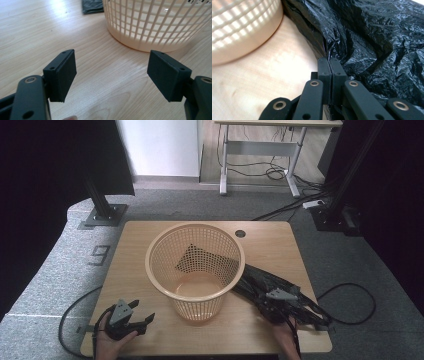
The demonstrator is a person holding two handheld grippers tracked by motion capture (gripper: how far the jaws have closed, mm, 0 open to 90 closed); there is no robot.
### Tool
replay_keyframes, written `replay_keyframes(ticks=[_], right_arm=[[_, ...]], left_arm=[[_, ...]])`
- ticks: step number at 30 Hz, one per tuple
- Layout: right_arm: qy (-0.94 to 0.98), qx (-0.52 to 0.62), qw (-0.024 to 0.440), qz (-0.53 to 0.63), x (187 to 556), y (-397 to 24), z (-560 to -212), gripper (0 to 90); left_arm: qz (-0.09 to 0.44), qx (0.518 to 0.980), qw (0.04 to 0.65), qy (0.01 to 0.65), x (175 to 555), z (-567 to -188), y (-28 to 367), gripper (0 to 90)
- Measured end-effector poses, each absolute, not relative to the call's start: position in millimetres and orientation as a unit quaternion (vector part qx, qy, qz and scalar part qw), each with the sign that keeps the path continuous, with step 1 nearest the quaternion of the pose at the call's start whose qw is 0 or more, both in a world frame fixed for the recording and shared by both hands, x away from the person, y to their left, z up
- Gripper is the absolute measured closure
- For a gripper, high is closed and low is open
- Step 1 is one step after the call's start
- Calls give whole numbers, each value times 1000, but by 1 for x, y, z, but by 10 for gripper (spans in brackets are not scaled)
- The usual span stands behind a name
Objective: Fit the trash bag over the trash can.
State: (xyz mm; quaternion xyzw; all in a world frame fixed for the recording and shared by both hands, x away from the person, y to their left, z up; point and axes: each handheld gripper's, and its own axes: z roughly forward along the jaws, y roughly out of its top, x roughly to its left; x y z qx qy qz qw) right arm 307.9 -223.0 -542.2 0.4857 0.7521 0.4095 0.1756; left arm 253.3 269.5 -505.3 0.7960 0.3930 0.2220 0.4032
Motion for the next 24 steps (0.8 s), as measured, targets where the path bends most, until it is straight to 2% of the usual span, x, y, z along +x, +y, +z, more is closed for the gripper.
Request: replay_keyframes(ticks=[9,13,14,16,17,19,20,24], right_arm=[[777,460,200,380,270,-247,-535,849],[776,464,194,379,266,-252,-537,814],[777,465,194,376,265,-252,-537,769],[785,456,190,375,266,-249,-536,616],[788,440,201,381,266,-243,-531,515],[779,428,222,400,266,-235,-524,385],[773,425,232,411,269,-228,-519,351],[771,425,222,418,290,-207,-512,250]], left_arm=[[225,790,402,404,251,-508,275,234],[227,789,404,404,251,-507,276,236],[227,789,404,404,251,-507,276,236],[227,790,402,403,251,-507,277,236],[227,790,402,404,251,-507,277,236],[227,788,404,406,252,-507,278,236],[226,788,404,407,252,-507,279,237],[229,786,403,408,251,-507,279,238]])
